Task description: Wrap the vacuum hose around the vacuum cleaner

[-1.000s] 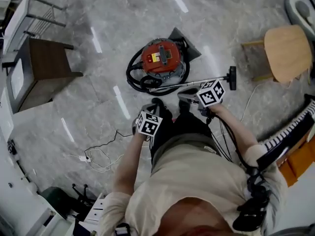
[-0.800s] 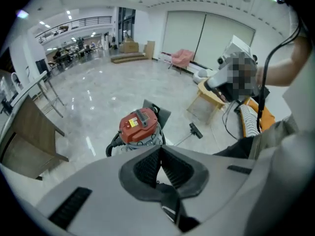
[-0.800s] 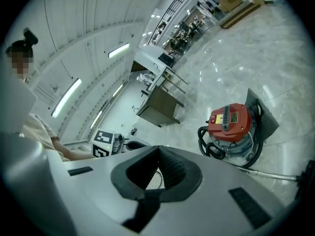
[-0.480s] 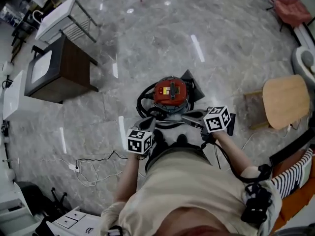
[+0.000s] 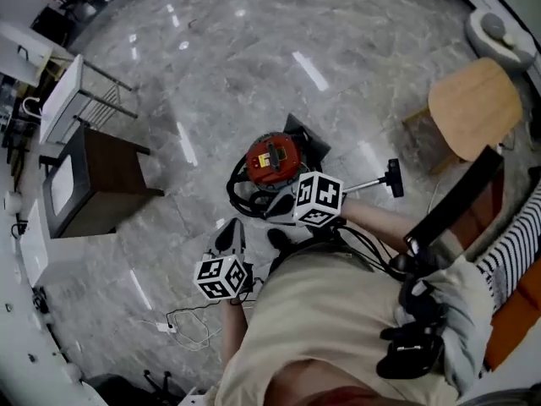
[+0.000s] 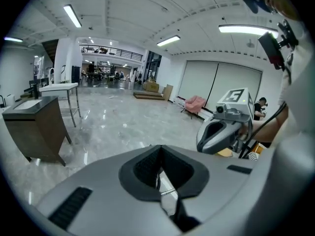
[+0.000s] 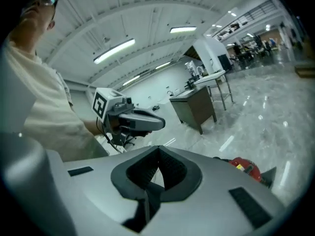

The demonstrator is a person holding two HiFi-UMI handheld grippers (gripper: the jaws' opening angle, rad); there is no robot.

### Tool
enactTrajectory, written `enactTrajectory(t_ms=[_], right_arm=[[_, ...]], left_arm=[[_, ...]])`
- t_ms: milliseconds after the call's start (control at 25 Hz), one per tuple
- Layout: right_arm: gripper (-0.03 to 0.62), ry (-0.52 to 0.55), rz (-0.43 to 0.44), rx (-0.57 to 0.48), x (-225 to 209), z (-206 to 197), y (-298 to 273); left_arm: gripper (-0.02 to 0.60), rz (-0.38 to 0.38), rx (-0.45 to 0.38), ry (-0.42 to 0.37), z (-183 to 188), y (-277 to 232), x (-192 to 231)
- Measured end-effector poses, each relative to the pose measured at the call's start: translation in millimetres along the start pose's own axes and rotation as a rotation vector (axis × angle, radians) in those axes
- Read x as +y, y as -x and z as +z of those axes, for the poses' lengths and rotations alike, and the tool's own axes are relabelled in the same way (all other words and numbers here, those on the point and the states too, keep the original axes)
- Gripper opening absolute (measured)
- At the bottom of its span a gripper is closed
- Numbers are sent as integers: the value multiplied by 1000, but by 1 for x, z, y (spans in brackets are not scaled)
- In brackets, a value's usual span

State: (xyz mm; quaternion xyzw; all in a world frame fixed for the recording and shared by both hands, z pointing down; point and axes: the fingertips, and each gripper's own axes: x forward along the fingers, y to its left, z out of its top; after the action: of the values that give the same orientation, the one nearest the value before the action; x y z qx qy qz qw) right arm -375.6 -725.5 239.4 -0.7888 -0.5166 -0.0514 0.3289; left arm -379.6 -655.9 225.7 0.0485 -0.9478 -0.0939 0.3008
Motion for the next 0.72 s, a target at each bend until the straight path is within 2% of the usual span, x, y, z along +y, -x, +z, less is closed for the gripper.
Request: enactTrajectory(t_ms=[160, 320, 520, 600, 720], right_arm=[[4, 100, -27, 62, 9, 5, 2], [3, 97, -61, 54, 12, 16, 1], [3, 76, -115, 49, 17, 30, -22], [3, 83, -125, 66, 24, 36, -39], [3, 129, -131, 129, 36, 47, -65]], left_arm=[[5, -23, 11, -27, 2, 1, -2], [5, -65, 4, -70, 10, 8, 0], [5, -132, -76, -80, 32, 36, 20], [6, -143, -85, -74, 32, 45, 39], [5, -174, -124, -14, 37, 62, 71]])
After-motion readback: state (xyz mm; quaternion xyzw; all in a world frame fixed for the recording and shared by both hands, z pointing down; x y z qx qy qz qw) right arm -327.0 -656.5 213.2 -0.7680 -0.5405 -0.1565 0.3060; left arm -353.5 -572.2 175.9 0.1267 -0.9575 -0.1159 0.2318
